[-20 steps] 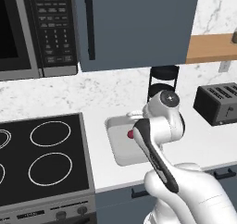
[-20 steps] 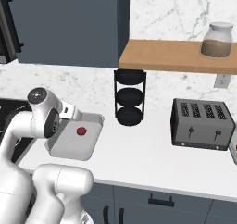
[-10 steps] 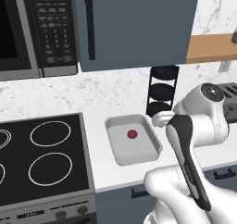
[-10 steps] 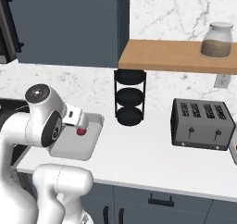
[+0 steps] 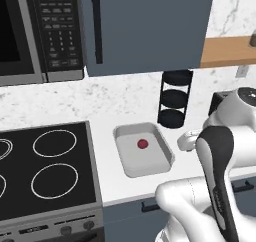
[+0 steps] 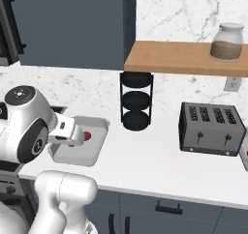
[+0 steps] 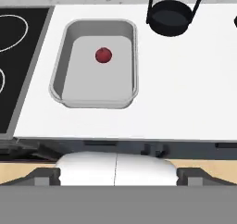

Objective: Place one tomato and one fish in each tupperware on the nearby counter, to pack two identical lunches.

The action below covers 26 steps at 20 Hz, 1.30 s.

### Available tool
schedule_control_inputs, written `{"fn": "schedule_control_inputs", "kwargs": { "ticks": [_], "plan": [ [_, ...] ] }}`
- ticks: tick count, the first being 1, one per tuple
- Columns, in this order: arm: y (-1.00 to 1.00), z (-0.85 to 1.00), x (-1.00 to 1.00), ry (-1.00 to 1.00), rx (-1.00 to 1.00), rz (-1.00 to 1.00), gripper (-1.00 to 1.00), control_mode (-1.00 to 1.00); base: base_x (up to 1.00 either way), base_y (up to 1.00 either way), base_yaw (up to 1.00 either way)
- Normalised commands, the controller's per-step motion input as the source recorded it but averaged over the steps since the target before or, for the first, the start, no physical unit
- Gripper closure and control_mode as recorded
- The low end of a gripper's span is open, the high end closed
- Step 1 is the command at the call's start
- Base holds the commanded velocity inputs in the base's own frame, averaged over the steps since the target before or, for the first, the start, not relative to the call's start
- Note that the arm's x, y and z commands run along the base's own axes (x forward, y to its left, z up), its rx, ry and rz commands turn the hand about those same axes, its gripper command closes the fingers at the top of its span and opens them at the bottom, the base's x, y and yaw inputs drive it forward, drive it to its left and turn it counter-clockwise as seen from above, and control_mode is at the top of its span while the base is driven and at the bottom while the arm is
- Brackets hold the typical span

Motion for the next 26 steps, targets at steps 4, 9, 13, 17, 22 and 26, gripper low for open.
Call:
{"fn": "schedule_control_inputs", "kwargs": {
  "ticks": [4,9,13,17,22,26],
  "plan": [
    [0.0,0.0,0.0,0.0,0.0,0.0,-1.0,1.0,-1.0,-0.46,-0.01],
    [0.0,0.0,0.0,0.0,0.0,0.0,-1.0,1.0,-0.94,-0.98,-0.11],
    [0.0,0.0,0.0,0.0,0.0,0.0,-1.0,1.0,-0.42,-1.0,-0.1],
    [0.0,0.0,0.0,0.0,0.0,0.0,-1.0,1.0,-0.33,-1.0,-0.02],
    [0.0,0.0,0.0,0.0,0.0,0.0,-1.0,1.0,-0.3,-1.0,0.0],
    [0.0,0.0,0.0,0.0,0.0,0.0,-1.0,1.0,-0.03,-1.0,0.0]
  ]
}}
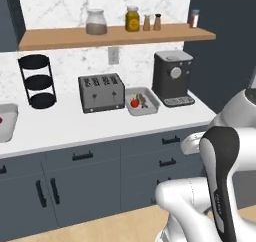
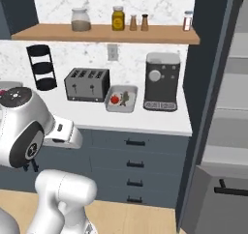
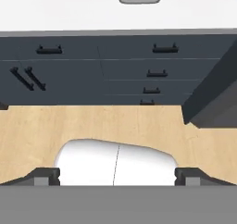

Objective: Place one tomato and one fish in each tupperware on the nearby counter, to pack two identical lunches.

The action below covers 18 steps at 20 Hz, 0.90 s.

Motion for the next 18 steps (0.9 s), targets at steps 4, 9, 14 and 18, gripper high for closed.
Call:
{"fn": "schedule_control_inputs", "kwargs": {
  "ticks": [4,9,14,18],
  "plan": [
    [0.0,0.0,0.0,0.0,0.0,0.0,-1.0,1.0,0.0,-1.0,0.03],
    [0.0,0.0,0.0,0.0,0.0,0.0,-1.0,1.0,0.0,-1.0,0.03],
    [0.0,0.0,0.0,0.0,0.0,0.0,-1.0,1.0,0.0,-1.0,0.01],
    [0.0,0.0,0.0,0.0,0.0,0.0,-1.0,1.0,0.0,-1.0,0.0]
  ]
}}
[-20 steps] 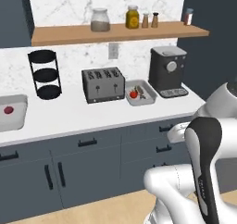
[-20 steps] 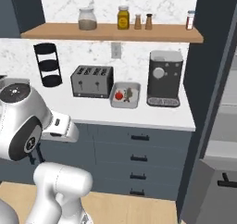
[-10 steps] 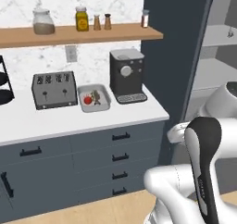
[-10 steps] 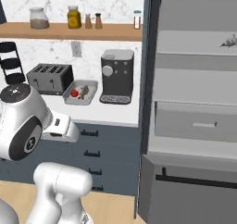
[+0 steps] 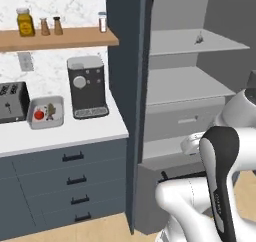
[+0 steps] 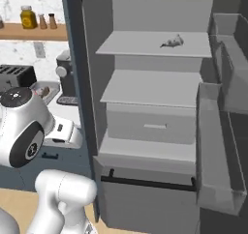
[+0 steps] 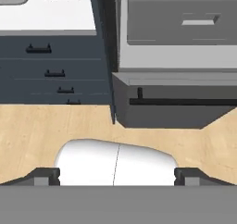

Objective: Place one tomato and one fish in each tupperware on the nearby counter, to pack two identical lunches.

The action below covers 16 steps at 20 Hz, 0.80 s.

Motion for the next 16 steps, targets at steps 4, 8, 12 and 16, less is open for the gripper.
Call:
{"fn": "schedule_control_inputs", "kwargs": {
  "ticks": [4,8,12,16],
  "plan": [
    [0.0,0.0,0.0,0.0,0.0,0.0,-1.0,1.0,0.0,-1.0,0.0],
    [0.0,0.0,0.0,0.0,0.0,0.0,-1.0,1.0,0.17,-0.71,0.0],
    [0.0,0.0,0.0,0.0,0.0,0.0,-1.0,1.0,0.52,-0.08,0.0],
    [0.0,0.0,0.0,0.0,0.0,0.0,-1.0,1.0,0.65,0.0,0.0]
  ]
}}
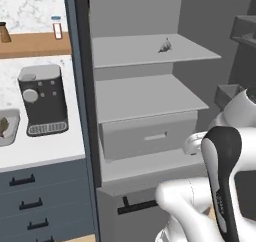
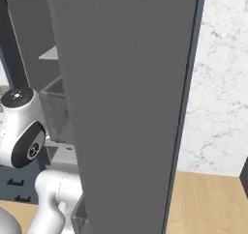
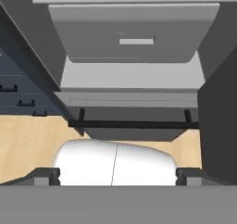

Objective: Place one tomato and one fish in each tupperware on the nearby counter, to pack two identical lunches.

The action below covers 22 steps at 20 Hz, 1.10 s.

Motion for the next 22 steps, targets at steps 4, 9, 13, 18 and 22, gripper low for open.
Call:
{"fn": "schedule_control_inputs", "kwargs": {
  "ticks": [4,9,13,18,22],
  "plan": [
    [0.0,0.0,0.0,0.0,0.0,0.0,-1.0,1.0,0.52,0.0,0.0],
    [0.0,0.0,0.0,0.0,0.0,0.0,-1.0,1.0,0.34,0.02,0.0],
    [0.0,-0.04,0.12,0.0,0.0,0.0,-1.0,-1.0,0.0,0.0,0.0],
    [0.04,0.34,0.0,-0.18,0.0,-0.01,-1.0,-1.0,0.0,0.0,0.0],
    [0.01,0.62,0.29,-0.29,0.0,-0.15,-1.0,-1.0,0.0,0.0,0.0]
  ]
}}
